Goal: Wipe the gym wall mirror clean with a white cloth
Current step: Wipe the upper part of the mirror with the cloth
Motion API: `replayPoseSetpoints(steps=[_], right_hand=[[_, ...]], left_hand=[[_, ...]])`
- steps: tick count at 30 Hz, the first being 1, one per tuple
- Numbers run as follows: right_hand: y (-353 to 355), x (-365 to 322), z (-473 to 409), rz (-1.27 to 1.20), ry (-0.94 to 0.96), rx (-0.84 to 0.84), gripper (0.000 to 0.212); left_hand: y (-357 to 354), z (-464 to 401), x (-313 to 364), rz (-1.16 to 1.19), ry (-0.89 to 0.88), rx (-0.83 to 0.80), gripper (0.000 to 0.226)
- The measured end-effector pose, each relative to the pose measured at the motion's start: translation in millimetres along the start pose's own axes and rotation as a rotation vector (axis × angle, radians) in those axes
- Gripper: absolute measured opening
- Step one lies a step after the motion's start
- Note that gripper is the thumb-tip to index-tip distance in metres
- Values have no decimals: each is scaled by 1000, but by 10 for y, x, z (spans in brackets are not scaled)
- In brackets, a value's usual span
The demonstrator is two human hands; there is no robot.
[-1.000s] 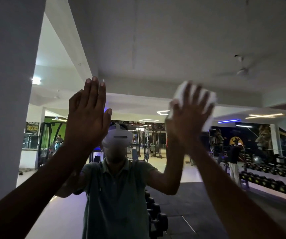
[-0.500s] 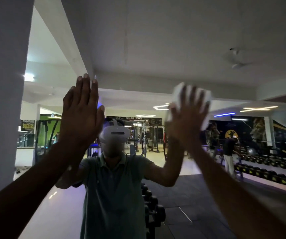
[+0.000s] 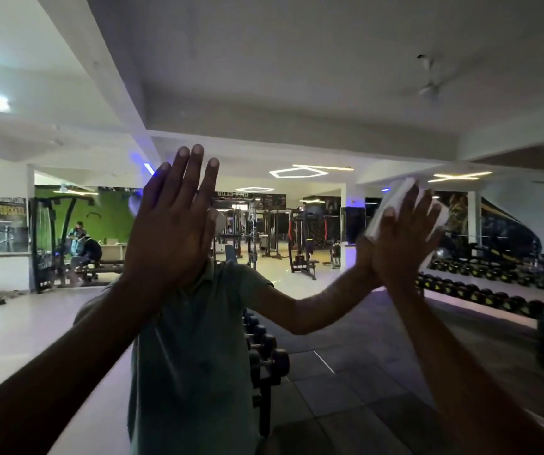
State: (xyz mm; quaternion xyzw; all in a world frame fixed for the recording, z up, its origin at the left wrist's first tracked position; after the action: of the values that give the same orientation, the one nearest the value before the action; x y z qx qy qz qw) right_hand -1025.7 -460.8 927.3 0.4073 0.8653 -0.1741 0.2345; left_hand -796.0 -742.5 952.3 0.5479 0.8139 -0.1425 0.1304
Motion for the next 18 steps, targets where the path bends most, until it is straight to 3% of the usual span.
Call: replayPoseSetpoints(steps=[2, 6, 9, 11, 14, 16, 18], right_hand=[[56, -464, 427, 43, 29, 37, 76], [275, -1131, 1629, -138, 727, -256, 75], [270, -852, 1342, -201, 978, -296, 68], [135, -440, 799, -124, 863, -208, 69], [24, 244, 234, 7, 355, -58, 68], [9, 262, 432, 10, 75, 8, 70], [104, -31, 1032, 51, 62, 1, 72]], left_hand=[[-10, 11, 5, -14, -1, 11, 65], [-14, 5, -13, 3, -11, 5, 65], [2, 4, -30, -1, -18, 10, 63], [15, -5, -9, 10, 2, 1, 63], [59, 65, 168, 47, 111, -36, 66], [78, 253, 371, 51, 153, -59, 69], [77, 480, 596, 41, 159, -73, 70]])
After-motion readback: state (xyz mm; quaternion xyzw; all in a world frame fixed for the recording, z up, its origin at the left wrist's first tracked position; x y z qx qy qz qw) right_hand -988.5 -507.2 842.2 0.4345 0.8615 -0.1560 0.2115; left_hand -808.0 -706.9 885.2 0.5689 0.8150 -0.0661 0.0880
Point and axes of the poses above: each hand's wrist, its own z-axis away from the middle knuckle, its own y-axis out of the back of the hand, x = y × z, the point moved 2 cm from there along -z, towards the middle knuckle, and after that the axes turned 8 degrees about x, right-handed, at the moved point
